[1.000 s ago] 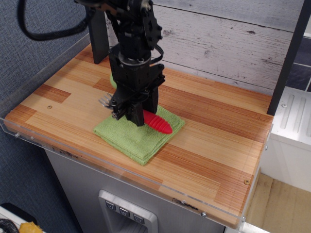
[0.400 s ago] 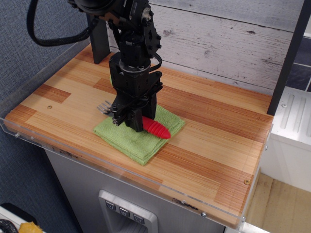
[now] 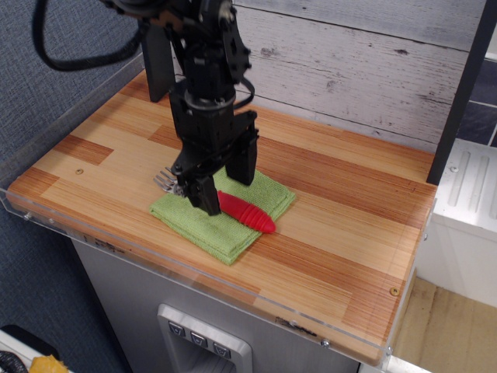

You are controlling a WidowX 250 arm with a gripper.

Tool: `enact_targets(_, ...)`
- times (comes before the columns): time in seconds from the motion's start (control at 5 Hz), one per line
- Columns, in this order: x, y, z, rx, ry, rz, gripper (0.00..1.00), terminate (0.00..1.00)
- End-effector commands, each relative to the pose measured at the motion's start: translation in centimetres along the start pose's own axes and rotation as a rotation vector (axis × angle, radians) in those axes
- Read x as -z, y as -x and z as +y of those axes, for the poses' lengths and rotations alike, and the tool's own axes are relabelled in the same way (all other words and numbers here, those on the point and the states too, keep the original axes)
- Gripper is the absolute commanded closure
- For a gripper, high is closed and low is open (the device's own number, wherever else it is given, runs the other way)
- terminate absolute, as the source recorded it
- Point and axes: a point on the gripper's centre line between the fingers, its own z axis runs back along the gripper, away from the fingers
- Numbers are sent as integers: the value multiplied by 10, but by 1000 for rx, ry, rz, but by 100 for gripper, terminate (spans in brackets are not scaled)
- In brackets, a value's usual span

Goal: Place the red fork on top of the green towel

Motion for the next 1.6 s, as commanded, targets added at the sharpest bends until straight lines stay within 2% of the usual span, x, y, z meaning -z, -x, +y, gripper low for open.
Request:
enact_targets(0.0,-61,-1,0,85,128,-60,0,0)
enact_targets(0.2,-63,-23,-19,251,117,-115,0,0)
enact_targets(0.4,-65,-39,-38,508,100,-136,0,0)
enact_targets(0.6,-66,-47,-45,755,102,-85,0,0)
enact_targets(0.8,-70,-62,-47,969,147,-82,0,0)
enact_targets(1.0,-76,-74,-59,1052,181,-128,0,0)
enact_targets(1.2,-76,-74,-59,1052,181,-128,0,0)
enact_targets(1.4,-76,-74,-59,1052,181,-128,0,100)
